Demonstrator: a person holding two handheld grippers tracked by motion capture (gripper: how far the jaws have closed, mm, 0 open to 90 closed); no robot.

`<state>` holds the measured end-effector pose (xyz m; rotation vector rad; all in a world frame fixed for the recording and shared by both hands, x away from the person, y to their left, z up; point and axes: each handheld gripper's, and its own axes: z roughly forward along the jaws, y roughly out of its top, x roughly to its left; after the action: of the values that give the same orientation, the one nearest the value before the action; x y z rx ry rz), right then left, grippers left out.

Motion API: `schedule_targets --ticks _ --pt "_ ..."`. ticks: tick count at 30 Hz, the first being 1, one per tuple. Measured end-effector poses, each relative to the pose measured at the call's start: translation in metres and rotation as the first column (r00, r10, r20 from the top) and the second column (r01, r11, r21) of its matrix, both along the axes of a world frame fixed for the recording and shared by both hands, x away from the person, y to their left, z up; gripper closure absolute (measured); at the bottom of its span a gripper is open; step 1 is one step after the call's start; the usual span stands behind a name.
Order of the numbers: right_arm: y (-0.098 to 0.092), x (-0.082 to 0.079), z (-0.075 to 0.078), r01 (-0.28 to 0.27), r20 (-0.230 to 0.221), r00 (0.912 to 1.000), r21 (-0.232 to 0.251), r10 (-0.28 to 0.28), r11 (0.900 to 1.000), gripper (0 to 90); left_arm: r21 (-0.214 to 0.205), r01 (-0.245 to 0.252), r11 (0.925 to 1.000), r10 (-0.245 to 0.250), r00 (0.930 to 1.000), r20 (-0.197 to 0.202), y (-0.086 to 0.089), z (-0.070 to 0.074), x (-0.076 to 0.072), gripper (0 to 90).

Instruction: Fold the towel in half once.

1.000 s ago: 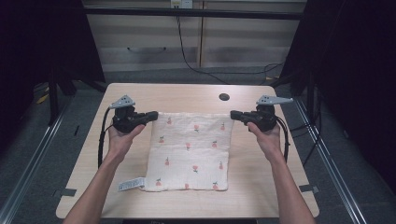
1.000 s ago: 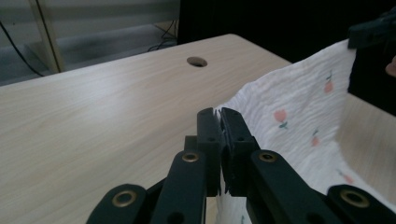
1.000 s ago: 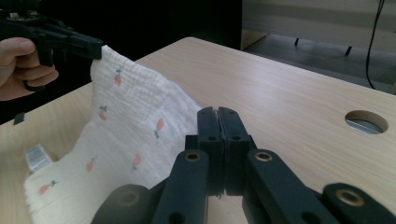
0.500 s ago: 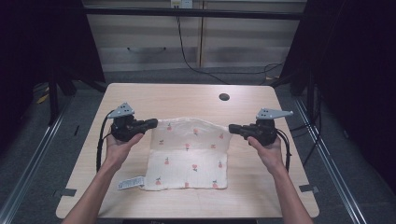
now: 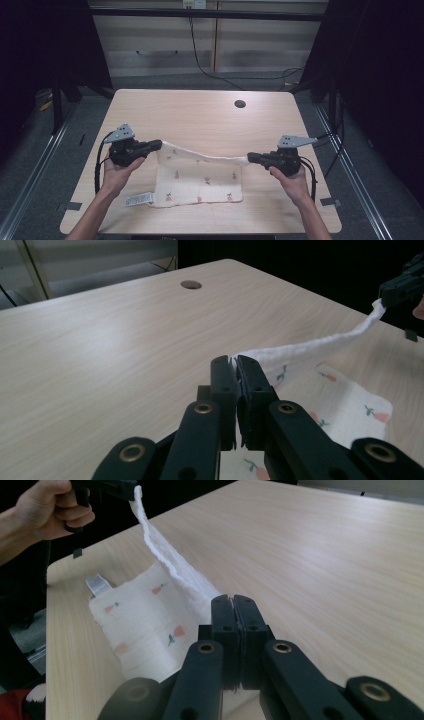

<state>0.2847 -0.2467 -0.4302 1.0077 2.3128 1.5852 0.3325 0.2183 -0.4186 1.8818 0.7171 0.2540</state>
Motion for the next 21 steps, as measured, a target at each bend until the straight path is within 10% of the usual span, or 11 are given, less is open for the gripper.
schedule_targets --ticks 21 --pt "0.001 -0.029 -0.049 -0.023 -0.142 0.9899 -0.122 0.006 0.9922 88.5 0.154 0.124 0.9802 -0.107 0.9880 -0.111 -0.001 -0.054 -0.046 85.9"
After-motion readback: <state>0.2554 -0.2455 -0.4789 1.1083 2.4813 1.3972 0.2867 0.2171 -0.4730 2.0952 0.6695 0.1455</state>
